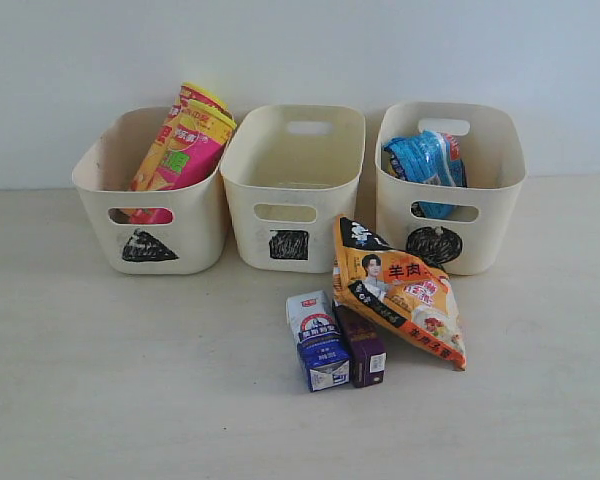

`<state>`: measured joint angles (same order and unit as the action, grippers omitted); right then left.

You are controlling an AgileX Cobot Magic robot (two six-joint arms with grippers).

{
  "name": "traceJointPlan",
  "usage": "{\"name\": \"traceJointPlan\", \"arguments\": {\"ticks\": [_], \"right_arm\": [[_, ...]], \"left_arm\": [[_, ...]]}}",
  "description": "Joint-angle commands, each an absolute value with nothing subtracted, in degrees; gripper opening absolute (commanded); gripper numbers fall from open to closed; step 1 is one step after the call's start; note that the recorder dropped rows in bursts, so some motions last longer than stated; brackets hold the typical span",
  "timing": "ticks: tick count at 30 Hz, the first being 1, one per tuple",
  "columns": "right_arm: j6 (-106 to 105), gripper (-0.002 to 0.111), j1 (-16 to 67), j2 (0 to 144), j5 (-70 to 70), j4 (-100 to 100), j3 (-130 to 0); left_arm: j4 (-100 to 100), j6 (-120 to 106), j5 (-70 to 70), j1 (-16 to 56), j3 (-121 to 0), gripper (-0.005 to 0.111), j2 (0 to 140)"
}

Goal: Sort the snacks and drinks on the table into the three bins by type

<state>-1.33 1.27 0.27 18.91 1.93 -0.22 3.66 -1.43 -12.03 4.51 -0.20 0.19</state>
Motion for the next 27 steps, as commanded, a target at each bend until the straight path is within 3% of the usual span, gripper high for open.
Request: {"name": "traceJointPlan", "arguments": {"ticks": [1,27], "right_arm": [[-1.30,0.000,1.12,0.00,18.62,1.75,0.00],[-1.30,0.000,1.12,0.00,18.52,1.75,0.00]], "left_arm": [[3.58,-0.41,-12.72,3.94,0.00,0.004,0.00],[3.58,-0.93,-17.03,3.58,0.00,0.004,0.00]]}}
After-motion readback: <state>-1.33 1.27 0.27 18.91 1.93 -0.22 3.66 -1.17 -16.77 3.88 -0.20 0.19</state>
